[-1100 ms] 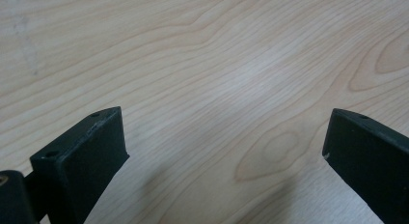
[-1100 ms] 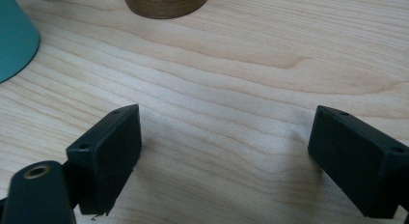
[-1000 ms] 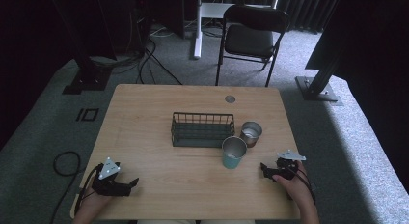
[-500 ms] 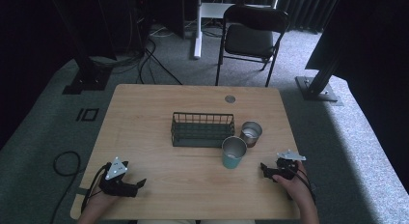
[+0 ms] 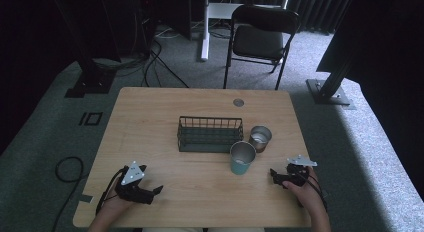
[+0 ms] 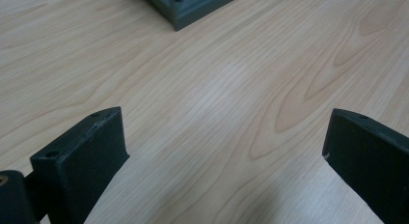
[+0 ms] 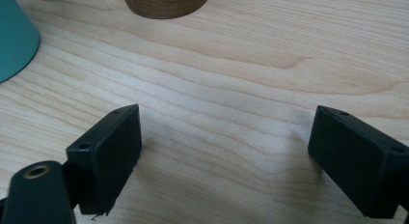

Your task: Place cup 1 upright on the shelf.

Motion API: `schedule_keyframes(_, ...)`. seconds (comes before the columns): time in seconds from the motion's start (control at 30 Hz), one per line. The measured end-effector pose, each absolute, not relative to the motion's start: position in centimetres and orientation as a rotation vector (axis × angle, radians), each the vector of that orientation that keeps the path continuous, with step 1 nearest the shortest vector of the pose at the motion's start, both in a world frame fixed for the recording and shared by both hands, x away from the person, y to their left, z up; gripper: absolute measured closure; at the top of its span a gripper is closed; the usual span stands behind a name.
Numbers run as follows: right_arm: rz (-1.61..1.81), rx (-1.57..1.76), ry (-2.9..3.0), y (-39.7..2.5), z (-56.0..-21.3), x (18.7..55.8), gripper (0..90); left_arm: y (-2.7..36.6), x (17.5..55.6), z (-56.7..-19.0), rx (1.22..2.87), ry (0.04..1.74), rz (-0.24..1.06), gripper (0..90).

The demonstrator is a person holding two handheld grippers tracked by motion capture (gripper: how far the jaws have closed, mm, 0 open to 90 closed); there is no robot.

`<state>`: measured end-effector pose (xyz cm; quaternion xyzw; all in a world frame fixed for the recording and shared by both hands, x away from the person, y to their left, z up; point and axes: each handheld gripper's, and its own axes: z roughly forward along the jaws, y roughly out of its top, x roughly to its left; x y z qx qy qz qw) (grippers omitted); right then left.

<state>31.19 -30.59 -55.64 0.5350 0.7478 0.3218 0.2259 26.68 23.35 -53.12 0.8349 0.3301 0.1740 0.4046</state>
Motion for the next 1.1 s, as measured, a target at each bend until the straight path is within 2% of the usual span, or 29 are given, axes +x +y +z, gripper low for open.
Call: schedule_keyframes(1.1, 0.887, 1.473, 2.062, -30.6, -55.6, 31.2, 11.3, 18.2, 27.8, -53.4, 2.143, 0.688, 0.341, 2.2)
